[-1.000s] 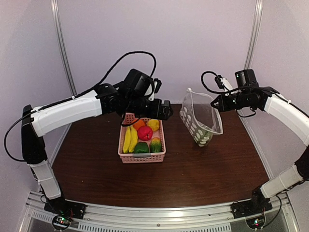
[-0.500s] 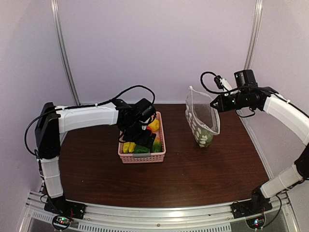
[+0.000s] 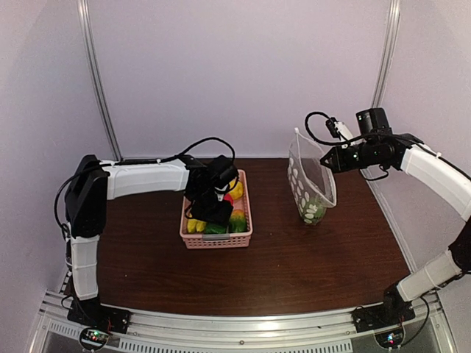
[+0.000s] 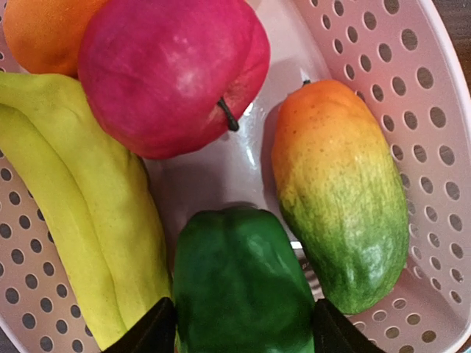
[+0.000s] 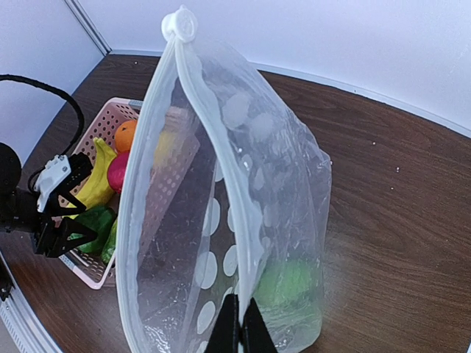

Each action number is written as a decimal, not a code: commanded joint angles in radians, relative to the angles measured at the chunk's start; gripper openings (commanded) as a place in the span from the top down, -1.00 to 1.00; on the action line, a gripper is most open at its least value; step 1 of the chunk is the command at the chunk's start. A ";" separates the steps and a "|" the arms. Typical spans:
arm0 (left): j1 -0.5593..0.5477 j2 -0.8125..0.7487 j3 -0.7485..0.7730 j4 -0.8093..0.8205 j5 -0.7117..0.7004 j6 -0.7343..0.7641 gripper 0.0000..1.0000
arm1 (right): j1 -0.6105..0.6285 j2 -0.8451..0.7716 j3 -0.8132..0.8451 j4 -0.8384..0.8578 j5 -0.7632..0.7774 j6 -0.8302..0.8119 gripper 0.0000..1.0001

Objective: Place the food in the zip-top bag and seal the zipper
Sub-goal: Pick up the fake vegetable from the bin, then place the fake vegetable in the zipper food storage bag, then pick up the fake fruit from the bin, then place the fake fruit in the zipper food storage bag, then pick up the fake fruit from the bin.

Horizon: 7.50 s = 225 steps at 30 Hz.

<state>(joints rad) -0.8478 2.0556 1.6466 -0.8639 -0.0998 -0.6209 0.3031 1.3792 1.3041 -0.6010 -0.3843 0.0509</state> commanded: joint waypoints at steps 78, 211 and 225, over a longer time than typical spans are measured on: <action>-0.060 0.140 0.281 0.846 0.367 -0.533 0.21 | 0.071 0.038 0.161 -0.124 -0.012 -0.001 1.00; 0.033 -0.195 -0.073 0.109 -0.126 0.047 -0.75 | 0.055 0.056 0.134 -0.016 0.205 -0.105 1.00; 0.115 0.007 0.006 0.285 -0.004 0.091 -0.84 | 0.070 0.081 0.100 -0.010 0.114 -0.088 1.00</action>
<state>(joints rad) -0.7586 2.0148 1.6222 -0.6754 -0.1524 -0.5465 0.3710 1.4635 1.4212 -0.6323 -0.2432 -0.0422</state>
